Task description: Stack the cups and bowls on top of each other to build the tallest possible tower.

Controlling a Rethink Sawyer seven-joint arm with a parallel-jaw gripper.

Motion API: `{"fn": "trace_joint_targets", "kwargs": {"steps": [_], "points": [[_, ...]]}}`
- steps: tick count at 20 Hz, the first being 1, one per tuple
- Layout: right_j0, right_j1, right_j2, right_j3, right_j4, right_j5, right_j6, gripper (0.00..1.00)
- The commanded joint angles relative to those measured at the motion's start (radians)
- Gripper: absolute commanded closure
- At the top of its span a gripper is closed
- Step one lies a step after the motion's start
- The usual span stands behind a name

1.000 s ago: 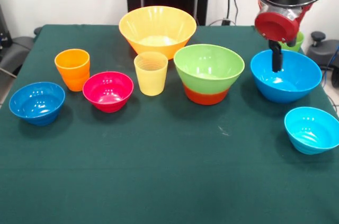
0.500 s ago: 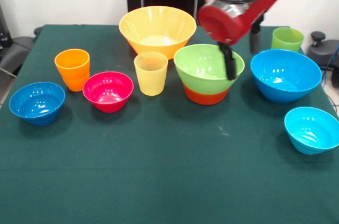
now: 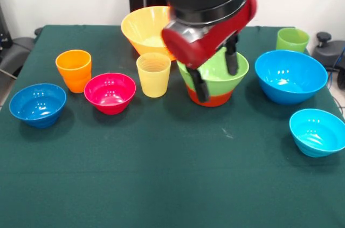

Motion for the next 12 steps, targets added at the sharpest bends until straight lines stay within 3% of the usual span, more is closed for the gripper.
{"fn": "trace_joint_targets", "kwargs": {"steps": [1,5,12], "points": [[-0.035,0.061,-0.029,-0.1,-0.103,0.144,-0.527,0.0],[-0.055,0.065,-0.031,-0.12,-0.145,0.179,-0.685,0.0],[-0.063,0.102,-0.019,-0.202,-0.162,0.218,-0.804,0.0]]}}
